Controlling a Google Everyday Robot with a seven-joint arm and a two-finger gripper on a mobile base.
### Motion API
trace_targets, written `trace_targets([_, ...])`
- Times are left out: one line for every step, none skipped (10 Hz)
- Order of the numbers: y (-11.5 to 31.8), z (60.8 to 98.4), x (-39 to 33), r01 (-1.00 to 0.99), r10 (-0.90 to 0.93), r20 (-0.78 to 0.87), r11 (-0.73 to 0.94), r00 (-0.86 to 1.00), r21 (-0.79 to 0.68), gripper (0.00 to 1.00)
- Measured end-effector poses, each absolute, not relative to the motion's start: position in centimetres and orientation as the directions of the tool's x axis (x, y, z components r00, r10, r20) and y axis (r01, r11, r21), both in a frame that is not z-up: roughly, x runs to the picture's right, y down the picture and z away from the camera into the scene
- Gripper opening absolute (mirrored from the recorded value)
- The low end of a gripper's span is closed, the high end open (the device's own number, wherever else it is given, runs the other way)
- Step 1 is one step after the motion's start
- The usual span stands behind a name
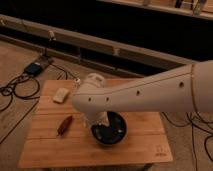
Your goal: Move the arm in a circular motion
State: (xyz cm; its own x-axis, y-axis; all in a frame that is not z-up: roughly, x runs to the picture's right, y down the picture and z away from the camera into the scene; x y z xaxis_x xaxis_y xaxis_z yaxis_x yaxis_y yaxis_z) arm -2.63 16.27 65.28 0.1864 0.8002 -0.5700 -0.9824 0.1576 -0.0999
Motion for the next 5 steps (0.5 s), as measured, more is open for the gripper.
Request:
trace_targets([15.1, 65.9, -1.6, -0.986, 0.813, -0.559, 0.140, 0.164, -0.085, 0.65])
trace_targets([13.3, 66.8, -1.1, -0.989, 0.825, -0.545, 0.127, 0.149, -0.079, 0.65])
trace_targets([11.3, 67.9, -1.4, -0.989, 0.835, -0.530, 0.127, 0.148, -0.077, 0.65])
trace_targets([10.2, 68.5, -1.9, -0.988, 0.839, -0.523, 0.132, 0.153, -0.078, 0.65])
trace_targets([9.5, 68.8, -2.3, -0.988, 0.840, -0.519, 0.136, 0.157, -0.080, 0.65])
